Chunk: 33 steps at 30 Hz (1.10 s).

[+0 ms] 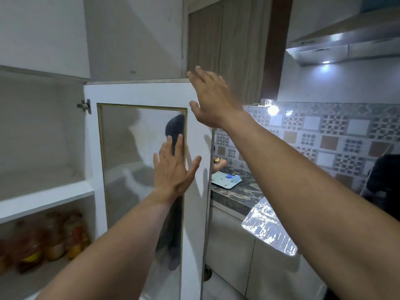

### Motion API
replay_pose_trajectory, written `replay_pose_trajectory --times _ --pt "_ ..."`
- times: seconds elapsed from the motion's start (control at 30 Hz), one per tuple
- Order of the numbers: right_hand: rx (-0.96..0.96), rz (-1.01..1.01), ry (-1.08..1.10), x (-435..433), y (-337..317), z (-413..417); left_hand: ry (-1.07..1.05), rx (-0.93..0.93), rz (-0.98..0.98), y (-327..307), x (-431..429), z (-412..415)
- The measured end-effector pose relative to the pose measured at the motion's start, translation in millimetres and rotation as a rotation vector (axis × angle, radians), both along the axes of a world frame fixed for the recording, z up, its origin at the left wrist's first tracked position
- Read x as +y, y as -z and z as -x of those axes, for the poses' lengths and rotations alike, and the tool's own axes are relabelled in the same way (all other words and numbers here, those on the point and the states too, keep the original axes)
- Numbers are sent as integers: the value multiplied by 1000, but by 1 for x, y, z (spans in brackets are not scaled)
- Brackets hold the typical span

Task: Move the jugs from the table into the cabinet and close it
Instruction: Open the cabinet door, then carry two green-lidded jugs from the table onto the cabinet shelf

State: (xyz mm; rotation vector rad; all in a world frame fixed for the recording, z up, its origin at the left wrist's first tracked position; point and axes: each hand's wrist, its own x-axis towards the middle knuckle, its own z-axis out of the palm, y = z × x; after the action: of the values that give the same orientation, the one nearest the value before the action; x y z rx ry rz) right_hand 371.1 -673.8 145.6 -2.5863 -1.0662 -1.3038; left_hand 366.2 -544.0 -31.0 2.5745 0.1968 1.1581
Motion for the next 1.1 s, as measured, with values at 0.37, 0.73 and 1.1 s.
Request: replay_pose_trajectory --times 0.37,0.73,1.1 --pt "266 37 -369 164 60 61 -387 76 -98 -5 179 151" --pt "426 168 -740 387 123 228 -912 196 -2 34 337 391" --pt "556 267 -1070 547 181 434 -1261 227 160 90 411 624"
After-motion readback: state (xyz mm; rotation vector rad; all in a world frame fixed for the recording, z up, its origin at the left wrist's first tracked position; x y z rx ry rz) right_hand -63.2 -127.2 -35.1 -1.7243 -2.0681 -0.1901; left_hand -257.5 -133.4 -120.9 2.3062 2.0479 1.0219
